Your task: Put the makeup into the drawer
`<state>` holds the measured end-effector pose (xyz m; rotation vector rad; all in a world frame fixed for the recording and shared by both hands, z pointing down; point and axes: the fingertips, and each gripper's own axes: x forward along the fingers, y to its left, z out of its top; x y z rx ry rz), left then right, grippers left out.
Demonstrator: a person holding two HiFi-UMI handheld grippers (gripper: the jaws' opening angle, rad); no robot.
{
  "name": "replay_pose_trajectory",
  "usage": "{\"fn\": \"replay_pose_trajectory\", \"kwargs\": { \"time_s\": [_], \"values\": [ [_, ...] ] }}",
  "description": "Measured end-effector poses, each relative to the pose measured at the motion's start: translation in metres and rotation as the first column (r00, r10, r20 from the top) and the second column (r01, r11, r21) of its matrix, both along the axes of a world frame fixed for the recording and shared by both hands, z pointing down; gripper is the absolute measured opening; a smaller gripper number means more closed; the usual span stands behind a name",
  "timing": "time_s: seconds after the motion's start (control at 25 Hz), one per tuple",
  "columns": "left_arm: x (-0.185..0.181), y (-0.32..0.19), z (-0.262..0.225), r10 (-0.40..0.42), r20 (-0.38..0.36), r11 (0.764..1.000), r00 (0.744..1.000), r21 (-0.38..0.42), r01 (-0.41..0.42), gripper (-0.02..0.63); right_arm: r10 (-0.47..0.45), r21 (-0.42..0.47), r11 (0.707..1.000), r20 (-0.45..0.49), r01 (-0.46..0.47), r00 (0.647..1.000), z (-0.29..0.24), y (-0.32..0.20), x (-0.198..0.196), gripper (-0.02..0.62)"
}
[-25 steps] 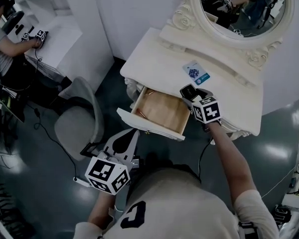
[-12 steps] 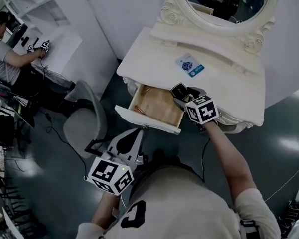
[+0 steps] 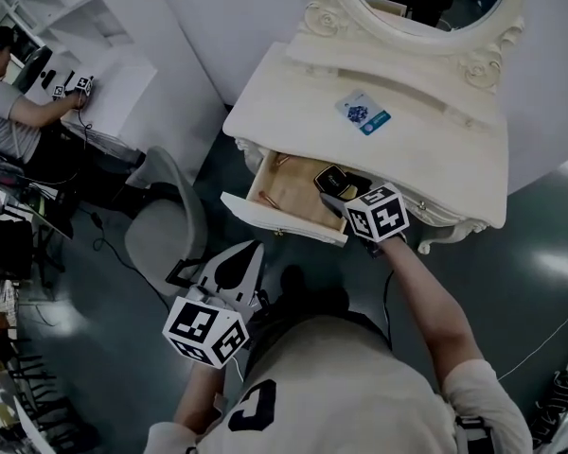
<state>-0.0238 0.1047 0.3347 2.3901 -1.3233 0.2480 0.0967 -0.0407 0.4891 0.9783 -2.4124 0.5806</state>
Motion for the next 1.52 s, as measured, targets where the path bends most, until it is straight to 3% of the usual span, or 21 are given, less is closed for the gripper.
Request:
{"fn": "replay_pose_trajectory", "kwargs": {
  "time_s": [0.72, 1.08, 1.52],
  "values": [
    [-0.112, -0.088, 0.030, 0.088, -0.117, 0.995, 0.989, -0.032, -0.092, 0.055, 0.057, -0.160, 0.983, -0.171, -0.085, 0.984, 0.094, -0.042, -0.075, 0.325],
    [-0.127, -0.124, 0.044, 0.081, -0.104, 0.994, 0.991, -0.070, -0.089, 0.055, -0.014, -0.236, 0.971, -0.252, -0.048, 0.968, 0.145, -0.065, -0.085, 0.325],
    [-0.136, -0.144, 0.063, -0.012, -0.047, 0.989, 0.999, -0.150, 0.005, 0.055, -0.098, -0.312, 0.950, -0.273, 0.008, 0.957, 0.213, -0.097, -0.096, 0.325]
  ]
}}
